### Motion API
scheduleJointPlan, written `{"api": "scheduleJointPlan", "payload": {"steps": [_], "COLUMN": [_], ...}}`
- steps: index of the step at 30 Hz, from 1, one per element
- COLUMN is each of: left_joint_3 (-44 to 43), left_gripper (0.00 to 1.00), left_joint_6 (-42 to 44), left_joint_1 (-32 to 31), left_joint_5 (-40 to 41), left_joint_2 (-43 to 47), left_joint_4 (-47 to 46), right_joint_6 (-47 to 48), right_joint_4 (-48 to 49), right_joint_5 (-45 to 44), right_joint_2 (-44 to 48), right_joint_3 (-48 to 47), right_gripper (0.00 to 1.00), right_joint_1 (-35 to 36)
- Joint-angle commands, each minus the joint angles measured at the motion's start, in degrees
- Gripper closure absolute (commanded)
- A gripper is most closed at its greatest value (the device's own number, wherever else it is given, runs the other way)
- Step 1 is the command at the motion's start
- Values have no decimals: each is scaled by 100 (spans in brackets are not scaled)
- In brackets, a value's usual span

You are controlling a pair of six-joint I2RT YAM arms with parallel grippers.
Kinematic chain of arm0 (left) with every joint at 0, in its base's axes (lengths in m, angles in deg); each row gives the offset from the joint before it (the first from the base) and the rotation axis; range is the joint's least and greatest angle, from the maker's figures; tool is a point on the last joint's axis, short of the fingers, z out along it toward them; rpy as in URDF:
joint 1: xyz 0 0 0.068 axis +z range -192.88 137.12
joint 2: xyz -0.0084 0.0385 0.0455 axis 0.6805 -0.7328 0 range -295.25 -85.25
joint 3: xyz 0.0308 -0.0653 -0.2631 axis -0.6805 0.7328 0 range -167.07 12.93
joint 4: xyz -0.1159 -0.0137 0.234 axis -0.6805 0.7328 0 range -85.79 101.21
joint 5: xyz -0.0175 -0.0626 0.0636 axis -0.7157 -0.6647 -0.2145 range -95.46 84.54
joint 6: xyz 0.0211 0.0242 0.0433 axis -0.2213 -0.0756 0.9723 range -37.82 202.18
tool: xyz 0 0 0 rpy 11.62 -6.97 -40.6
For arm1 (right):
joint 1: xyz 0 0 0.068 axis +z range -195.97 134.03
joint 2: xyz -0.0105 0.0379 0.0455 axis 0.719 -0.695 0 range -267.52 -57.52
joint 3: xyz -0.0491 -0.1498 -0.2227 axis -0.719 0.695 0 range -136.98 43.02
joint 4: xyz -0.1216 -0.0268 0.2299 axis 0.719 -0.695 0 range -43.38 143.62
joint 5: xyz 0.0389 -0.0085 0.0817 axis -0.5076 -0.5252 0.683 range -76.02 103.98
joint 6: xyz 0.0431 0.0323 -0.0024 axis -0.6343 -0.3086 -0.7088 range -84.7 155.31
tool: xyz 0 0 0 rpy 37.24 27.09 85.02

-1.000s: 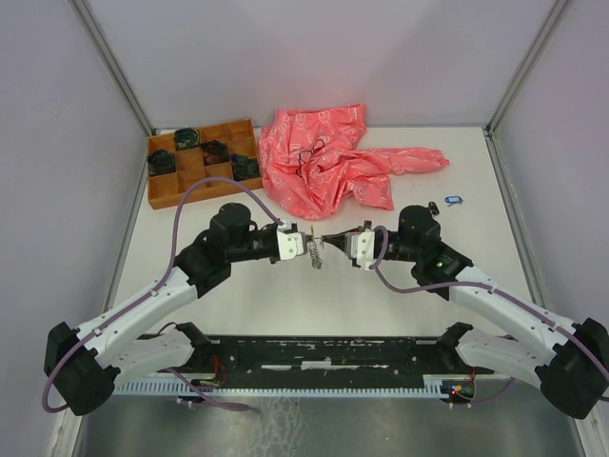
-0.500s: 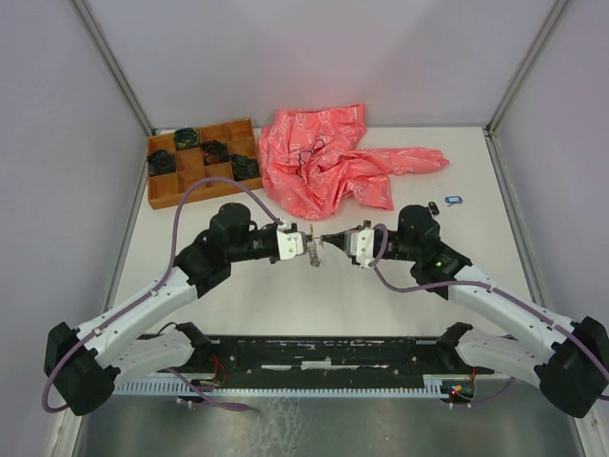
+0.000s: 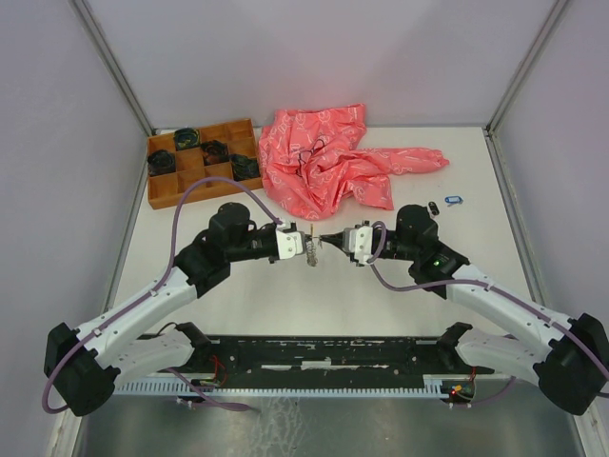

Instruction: Put the keys on the keyring

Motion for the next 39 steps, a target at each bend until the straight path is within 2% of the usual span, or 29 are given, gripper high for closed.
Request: {"api": "scheduleJointPlan", "payload": {"steps": [1,24,39], "left_joint_3": [-82,-31,403], "left_gripper": [97,97,97], "left_joint_6": [-255,-509,-1334], "left_joint_1": [-47,-47,46], "left_joint_5": [-429,-698,-664], "left_joint_2": [163,159,366], "left_joint_4": [-490,-707,-1767], "right_joint_6": [-202,-362,-136], "right_joint_4": [352,794,709], "right_joint_5": [57,159,-94], "right_joint_2": [-92,-304,-105], "right_joint_3": [-79,-62,174], "right_gripper": [99,99,99], "right_joint_1": [123,183,176]}}
